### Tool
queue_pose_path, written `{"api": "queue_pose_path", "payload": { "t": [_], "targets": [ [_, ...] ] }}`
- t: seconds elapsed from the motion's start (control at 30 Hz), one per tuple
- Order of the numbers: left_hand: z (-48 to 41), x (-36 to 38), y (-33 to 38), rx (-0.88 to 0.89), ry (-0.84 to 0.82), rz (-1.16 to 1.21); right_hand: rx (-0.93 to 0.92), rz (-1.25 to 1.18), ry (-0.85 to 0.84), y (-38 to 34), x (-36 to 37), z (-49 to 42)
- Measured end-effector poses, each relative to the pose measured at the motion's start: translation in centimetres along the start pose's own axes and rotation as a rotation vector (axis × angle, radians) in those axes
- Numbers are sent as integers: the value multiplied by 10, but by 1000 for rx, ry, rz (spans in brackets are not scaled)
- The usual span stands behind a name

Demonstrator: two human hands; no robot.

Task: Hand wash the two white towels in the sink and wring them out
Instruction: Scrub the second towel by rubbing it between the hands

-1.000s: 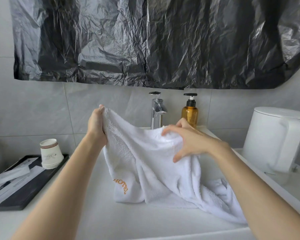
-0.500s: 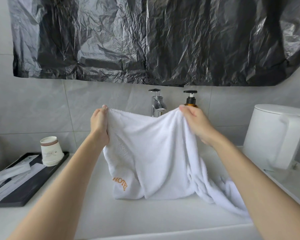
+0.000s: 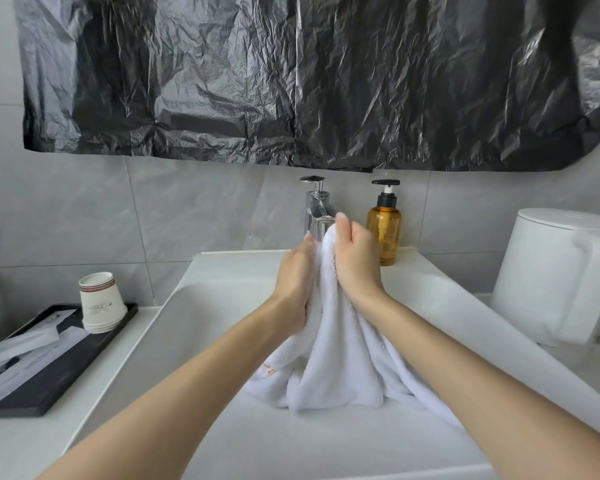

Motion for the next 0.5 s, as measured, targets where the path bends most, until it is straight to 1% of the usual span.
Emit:
{"api": "queue_pose_path", "payload": {
  "t": [0.03, 0.1, 0.13, 0.17, 0.23, 0.27, 0.3, 0.4, 0.43, 0.5],
  "targets": [
    [-2, -2, 3, 29, 18, -8, -32, 0, -8, 0, 1, 6],
    [-4, -9, 9, 90, 101, 2, -135, 41, -109, -4, 9, 24],
    [-3, -11, 9, 84, 119, 11, -158, 69, -157, -5, 11, 27],
    [0, -11, 8, 60, 109, 18, -134, 97, -165, -5, 11, 22],
    [5, -5, 5, -19, 43, 22, -39, 93, -88, -5, 5, 4],
    [8, -2, 6, -57, 18, 38, -38, 88, -37, -3, 2, 1],
    [8, 0, 8, -73, 5, 51, -77, 93, -28, -4, 0, 6],
    [4, -5, 10, -60, 39, 96, -250, 156, -144, -6, 7, 33],
    [5, -7, 9, -59, 39, 95, -240, 183, -149, -5, 8, 31],
    [7, -5, 6, -94, -2, 65, -111, 178, -84, -2, 4, 10]
  ]
}}
Point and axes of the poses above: each hand's wrist, its own z-axis away from the middle knuckle, its own x-axis out of the palm, y = z × x, the point moved 3 cm from there along -z, towards the middle knuckle, and after that the axes turned 3 degrees about z, right-handed, at the moved point
